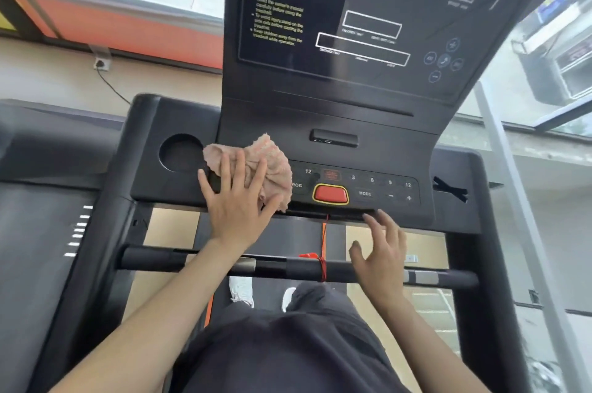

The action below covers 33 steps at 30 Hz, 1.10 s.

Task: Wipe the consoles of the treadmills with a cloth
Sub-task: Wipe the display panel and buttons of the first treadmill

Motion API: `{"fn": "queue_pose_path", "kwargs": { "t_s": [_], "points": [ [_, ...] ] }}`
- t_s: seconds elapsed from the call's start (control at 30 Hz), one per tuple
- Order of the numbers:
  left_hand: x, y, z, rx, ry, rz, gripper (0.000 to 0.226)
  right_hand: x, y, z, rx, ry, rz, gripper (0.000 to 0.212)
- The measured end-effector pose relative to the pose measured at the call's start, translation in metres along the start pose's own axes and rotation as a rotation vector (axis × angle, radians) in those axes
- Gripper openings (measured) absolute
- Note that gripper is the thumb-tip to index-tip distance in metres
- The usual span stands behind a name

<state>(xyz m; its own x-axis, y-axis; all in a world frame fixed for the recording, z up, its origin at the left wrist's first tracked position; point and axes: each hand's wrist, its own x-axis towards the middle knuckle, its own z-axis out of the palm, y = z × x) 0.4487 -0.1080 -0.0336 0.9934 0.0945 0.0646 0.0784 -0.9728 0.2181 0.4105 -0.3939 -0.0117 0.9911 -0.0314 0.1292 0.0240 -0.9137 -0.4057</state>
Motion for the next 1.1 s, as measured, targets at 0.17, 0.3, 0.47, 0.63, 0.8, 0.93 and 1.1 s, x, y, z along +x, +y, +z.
{"fn": "queue_pose_path", "kwargs": {
  "t_s": [0.17, 0.3, 0.47, 0.63, 0.8, 0.93, 1.1],
  "points": [
    [0.007, 0.045, 0.003, 0.048, -0.051, 0.091, 0.074, 0.011, 0.069, -0.019, -0.189, -0.083, 0.175, 0.077],
    [0.012, 0.091, 0.009, 0.021, -0.056, 0.165, 0.068, 0.005, 0.105, -0.027, -0.177, -0.178, 0.037, 0.082],
    [0.02, 0.169, 0.023, -0.025, -0.077, 0.279, 0.057, 0.007, 0.131, -0.044, 0.021, -0.189, -0.041, 0.066],
    [0.013, 0.255, 0.033, -0.031, -0.065, 0.513, 0.039, -0.021, 0.16, -0.05, 0.181, -0.238, -0.031, 0.057],
    [-0.019, 0.29, 0.011, -0.278, -0.148, 0.52, 0.029, -0.056, 0.171, -0.06, 0.307, -0.112, 0.046, 0.044],
    [-0.072, 0.272, -0.01, -0.486, -0.309, 0.21, 0.029, -0.072, 0.161, -0.075, 0.395, -0.086, 0.02, 0.044],
    [-0.162, 0.23, -0.032, -0.843, -0.353, -0.12, 0.021, -0.089, 0.127, -0.087, 0.508, -0.262, -0.165, 0.05]
  ]
}}
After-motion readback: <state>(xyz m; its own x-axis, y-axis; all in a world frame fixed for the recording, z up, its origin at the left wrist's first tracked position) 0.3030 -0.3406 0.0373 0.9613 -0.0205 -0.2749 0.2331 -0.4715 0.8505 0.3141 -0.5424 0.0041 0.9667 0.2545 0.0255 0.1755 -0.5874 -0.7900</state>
